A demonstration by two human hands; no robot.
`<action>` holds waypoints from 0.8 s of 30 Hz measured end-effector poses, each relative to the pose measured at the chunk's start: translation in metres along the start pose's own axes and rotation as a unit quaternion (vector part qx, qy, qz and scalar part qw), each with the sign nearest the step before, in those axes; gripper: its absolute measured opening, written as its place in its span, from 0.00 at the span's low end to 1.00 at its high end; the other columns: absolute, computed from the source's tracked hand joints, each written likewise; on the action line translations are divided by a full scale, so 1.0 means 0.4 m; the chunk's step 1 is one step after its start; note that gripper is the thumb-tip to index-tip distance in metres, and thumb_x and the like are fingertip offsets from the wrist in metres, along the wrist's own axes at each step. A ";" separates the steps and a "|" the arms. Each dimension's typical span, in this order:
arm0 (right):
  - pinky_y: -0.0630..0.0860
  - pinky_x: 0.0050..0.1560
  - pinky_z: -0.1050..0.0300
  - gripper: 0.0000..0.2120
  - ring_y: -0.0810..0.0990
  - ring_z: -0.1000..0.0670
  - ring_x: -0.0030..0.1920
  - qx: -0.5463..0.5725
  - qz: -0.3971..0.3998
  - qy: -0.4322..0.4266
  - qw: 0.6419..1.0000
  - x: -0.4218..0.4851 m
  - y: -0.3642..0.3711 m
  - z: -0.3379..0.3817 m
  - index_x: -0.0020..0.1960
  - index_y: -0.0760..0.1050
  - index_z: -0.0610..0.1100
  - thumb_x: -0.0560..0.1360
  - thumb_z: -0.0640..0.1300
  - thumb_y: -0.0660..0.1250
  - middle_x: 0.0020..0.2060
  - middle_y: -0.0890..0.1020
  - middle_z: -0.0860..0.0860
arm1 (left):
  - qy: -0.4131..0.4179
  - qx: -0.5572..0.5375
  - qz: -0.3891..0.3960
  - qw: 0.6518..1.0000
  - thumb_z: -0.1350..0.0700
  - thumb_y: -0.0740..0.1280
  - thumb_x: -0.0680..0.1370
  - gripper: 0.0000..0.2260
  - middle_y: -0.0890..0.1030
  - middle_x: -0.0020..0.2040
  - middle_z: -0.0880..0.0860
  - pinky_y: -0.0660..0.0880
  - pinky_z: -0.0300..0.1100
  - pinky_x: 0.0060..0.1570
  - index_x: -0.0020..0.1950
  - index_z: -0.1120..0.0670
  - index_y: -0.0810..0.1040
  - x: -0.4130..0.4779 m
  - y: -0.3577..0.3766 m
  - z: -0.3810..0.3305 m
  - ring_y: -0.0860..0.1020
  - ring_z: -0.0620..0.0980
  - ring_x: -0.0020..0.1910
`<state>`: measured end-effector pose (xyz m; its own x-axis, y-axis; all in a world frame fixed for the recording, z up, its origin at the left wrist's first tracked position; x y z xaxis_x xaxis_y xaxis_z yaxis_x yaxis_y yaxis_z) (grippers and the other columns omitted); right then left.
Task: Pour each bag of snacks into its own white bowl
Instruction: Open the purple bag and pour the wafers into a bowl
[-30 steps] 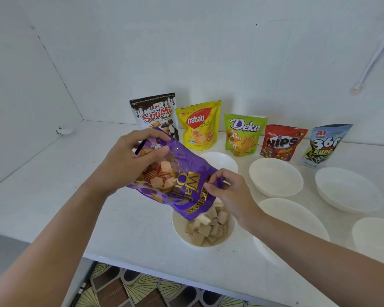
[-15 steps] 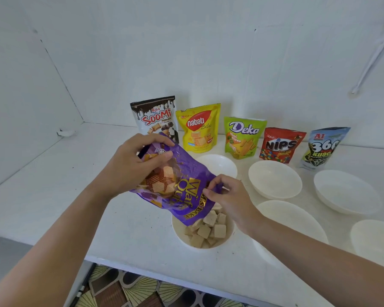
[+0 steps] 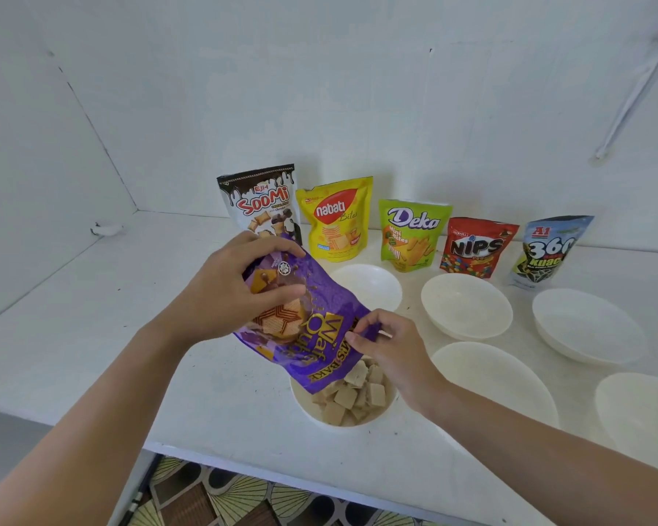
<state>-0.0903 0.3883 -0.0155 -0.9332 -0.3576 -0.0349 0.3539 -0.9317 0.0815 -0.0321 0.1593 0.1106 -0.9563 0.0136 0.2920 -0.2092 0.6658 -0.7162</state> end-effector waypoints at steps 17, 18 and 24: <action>0.80 0.43 0.58 0.09 0.84 0.49 0.49 -0.013 -0.037 -0.032 0.999 0.014 -0.008 0.003 0.41 0.79 0.39 0.69 0.38 0.79 0.46 0.83 0.46 | 0.064 0.023 0.047 0.997 0.38 0.70 0.73 0.18 0.73 0.56 0.44 0.81 0.40 0.49 0.62 0.37 0.79 0.025 0.001 -0.027 0.76 0.46 0.60; 0.82 0.44 0.54 0.09 0.84 0.48 0.51 -0.017 -0.031 -0.053 0.998 0.021 -0.010 0.018 0.42 0.79 0.39 0.69 0.38 0.80 0.46 0.83 0.46 | 0.066 0.019 0.044 0.997 0.39 0.70 0.73 0.18 0.73 0.57 0.44 0.81 0.40 0.48 0.62 0.37 0.79 0.028 0.000 -0.028 0.76 0.46 0.61; 0.83 0.47 0.48 0.08 0.85 0.46 0.46 -0.032 0.037 -0.129 0.990 0.045 -0.002 0.084 0.44 0.78 0.39 0.70 0.33 0.77 0.43 0.85 0.45 | 0.101 0.026 -0.014 0.994 0.40 0.73 0.75 0.21 0.75 0.58 0.45 0.81 0.44 0.52 0.67 0.39 0.76 0.042 -0.014 -0.046 0.76 0.48 0.61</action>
<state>-0.1095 0.3847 0.0175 -0.8861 -0.4054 0.2244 0.4181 -0.9083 0.0100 -0.0433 0.1696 0.1313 -0.8907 0.1493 0.4293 -0.2498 0.6282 -0.7368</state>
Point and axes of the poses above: each hand's wrist, its own x-axis towards the middle knuckle, its own y-axis out of the palm, z = x × y, the point moved 1 cm from there along x, towards the middle knuckle
